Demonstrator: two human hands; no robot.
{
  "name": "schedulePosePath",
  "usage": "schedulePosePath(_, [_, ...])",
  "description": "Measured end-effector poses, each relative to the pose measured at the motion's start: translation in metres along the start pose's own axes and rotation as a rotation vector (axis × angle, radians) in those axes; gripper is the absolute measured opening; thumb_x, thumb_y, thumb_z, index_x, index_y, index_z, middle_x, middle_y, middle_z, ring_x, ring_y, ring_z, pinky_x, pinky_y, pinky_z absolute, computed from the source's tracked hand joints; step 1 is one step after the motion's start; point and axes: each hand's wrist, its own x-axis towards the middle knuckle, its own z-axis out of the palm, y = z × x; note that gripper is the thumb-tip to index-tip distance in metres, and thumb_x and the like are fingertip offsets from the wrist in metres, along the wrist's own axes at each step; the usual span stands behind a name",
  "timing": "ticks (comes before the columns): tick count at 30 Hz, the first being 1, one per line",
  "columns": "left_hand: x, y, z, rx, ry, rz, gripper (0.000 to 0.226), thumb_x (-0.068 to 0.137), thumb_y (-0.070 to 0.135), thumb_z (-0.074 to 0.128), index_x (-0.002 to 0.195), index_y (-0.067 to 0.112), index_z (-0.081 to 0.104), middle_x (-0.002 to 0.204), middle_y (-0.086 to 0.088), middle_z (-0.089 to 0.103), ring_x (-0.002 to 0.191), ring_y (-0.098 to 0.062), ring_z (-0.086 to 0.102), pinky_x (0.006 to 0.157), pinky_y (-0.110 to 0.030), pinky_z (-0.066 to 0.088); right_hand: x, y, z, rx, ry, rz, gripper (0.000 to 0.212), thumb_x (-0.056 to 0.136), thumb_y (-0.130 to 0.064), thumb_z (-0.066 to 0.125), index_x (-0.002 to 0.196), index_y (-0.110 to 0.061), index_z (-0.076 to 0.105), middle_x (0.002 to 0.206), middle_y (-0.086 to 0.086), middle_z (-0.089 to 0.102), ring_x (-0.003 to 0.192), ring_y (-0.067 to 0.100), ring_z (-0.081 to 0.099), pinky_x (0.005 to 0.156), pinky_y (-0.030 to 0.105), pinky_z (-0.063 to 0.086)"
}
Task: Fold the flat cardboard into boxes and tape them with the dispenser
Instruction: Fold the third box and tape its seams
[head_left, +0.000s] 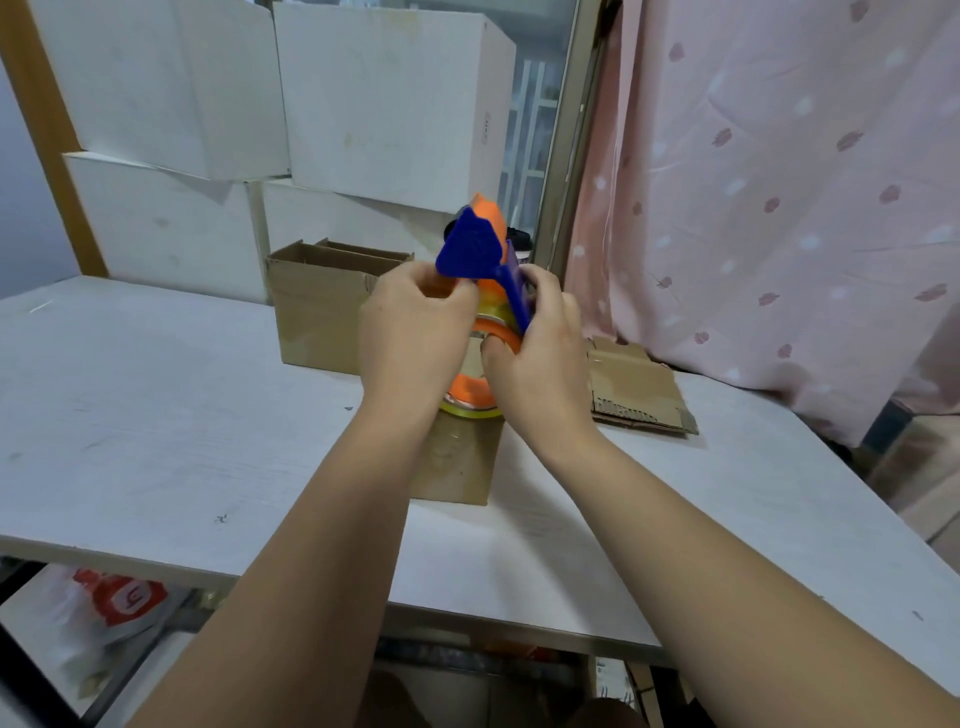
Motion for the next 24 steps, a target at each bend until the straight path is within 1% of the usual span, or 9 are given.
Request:
schedulePosePath(3, [0.004, -0.006, -0.01, -0.157, 0.086, -0.102, 0.015, 0.085, 0.022, 0.058, 0.075, 0.016, 0.067, 0.072, -0.002, 0.067, 0.072, -0.015, 0.065, 0.061, -0.035, 0.052, -0.003, -0.001, -0.001, 0.073, 0.002, 0.049, 0.065, 0.079, -0.008, 0.062, 0.138, -0.022, 0.039, 0.125, 0.0, 0.044, 0.102, 0.009, 0.046, 0.079, 0.013, 0.043])
schedulePosePath(6, [0.004, -0.013, -0.019, -0.455, 0.089, -0.316, 0.015, 0.087, 0.012, 0.058, 0.075, 0.013, 0.067, 0.074, -0.006, 0.07, 0.072, -0.017, 0.071, 0.063, -0.029, 0.056, -0.006, 0.003, -0.005, 0.146, -0.026, 0.078, 0.065, 0.08, -0.007, 0.06, 0.138, -0.027, 0.037, 0.125, -0.002, 0.048, 0.106, 0.01, 0.05, 0.085, 0.024, 0.049])
schedulePosePath(8, [0.002, -0.021, -0.024, -0.581, 0.082, -0.423, 0.011, 0.087, 0.009, 0.059, 0.081, 0.01, 0.067, 0.079, -0.009, 0.073, 0.076, -0.02, 0.072, 0.064, -0.028, 0.058, -0.008, 0.007, -0.006, 0.194, -0.086, 0.089, 0.065, 0.082, -0.007, 0.062, 0.135, -0.033, 0.036, 0.117, -0.01, 0.053, 0.101, 0.004, 0.054, 0.076, 0.016, 0.052])
schedulePosePath(10, [-0.001, -0.029, -0.029, -0.682, 0.062, -0.506, 0.01, 0.088, 0.008, 0.058, 0.084, 0.009, 0.066, 0.081, -0.01, 0.074, 0.079, -0.021, 0.072, 0.064, -0.029, 0.058, -0.01, 0.011, -0.006, 0.227, -0.128, 0.131, 0.062, 0.083, -0.009, 0.065, 0.129, -0.039, 0.036, 0.104, -0.021, 0.054, 0.09, -0.012, 0.055, 0.061, 0.005, 0.047])
schedulePosePath(12, [-0.004, -0.037, -0.032, -0.766, 0.019, -0.565, 0.009, 0.09, 0.009, 0.057, 0.087, 0.008, 0.065, 0.083, -0.009, 0.074, 0.082, -0.021, 0.072, 0.068, -0.033, 0.059, -0.011, 0.014, -0.005, 0.255, -0.135, 0.206, 0.053, 0.083, -0.015, 0.069, 0.122, -0.038, 0.042, 0.097, -0.022, 0.056, 0.083, -0.012, 0.058, 0.059, 0.007, 0.048])
schedulePosePath(15, [-0.009, -0.047, -0.035, -0.787, -0.008, -0.562, 0.01, 0.091, 0.01, 0.057, 0.088, 0.008, 0.066, 0.085, -0.008, 0.074, 0.087, -0.021, 0.071, 0.082, -0.036, 0.056, -0.009, 0.016, -0.003, 0.343, -0.104, 0.352, 0.038, 0.081, -0.016, 0.07, 0.113, -0.03, 0.056, 0.098, -0.01, 0.065, 0.088, 0.007, 0.063, 0.078, 0.031, 0.057])
schedulePosePath(17, [-0.014, -0.05, -0.033, -0.769, 0.0, -0.532, 0.011, 0.091, 0.01, 0.057, 0.088, 0.007, 0.067, 0.085, -0.008, 0.074, 0.089, -0.021, 0.071, 0.086, -0.034, 0.053, -0.007, 0.016, -0.003, 0.403, -0.076, 0.405, 0.031, 0.079, -0.013, 0.071, 0.105, -0.027, 0.063, 0.094, -0.005, 0.067, 0.088, 0.014, 0.065, 0.08, 0.038, 0.058])
schedulePosePath(21, [-0.032, -0.053, -0.019, -0.675, 0.038, -0.434, 0.014, 0.09, 0.011, 0.058, 0.093, 0.004, 0.07, 0.088, -0.008, 0.074, 0.089, -0.019, 0.071, 0.085, -0.031, 0.053, -0.003, 0.017, -0.011, 0.61, -0.073, 0.496, 0.035, 0.077, 0.001, 0.068, 0.1, -0.024, 0.063, 0.092, 0.0, 0.067, 0.086, 0.021, 0.065, 0.071, 0.035, 0.055])
schedulePosePath(24, [-0.046, -0.055, -0.012, -0.611, 0.094, -0.398, 0.016, 0.088, 0.016, 0.061, 0.08, 0.014, 0.075, 0.085, -0.005, 0.074, 0.089, -0.02, 0.069, 0.082, -0.035, 0.052, -0.001, 0.018, -0.018, 0.735, -0.098, 0.533, 0.037, 0.076, 0.008, 0.064, 0.102, -0.018, 0.064, 0.085, 0.002, 0.067, 0.078, 0.021, 0.063, 0.068, 0.034, 0.051])
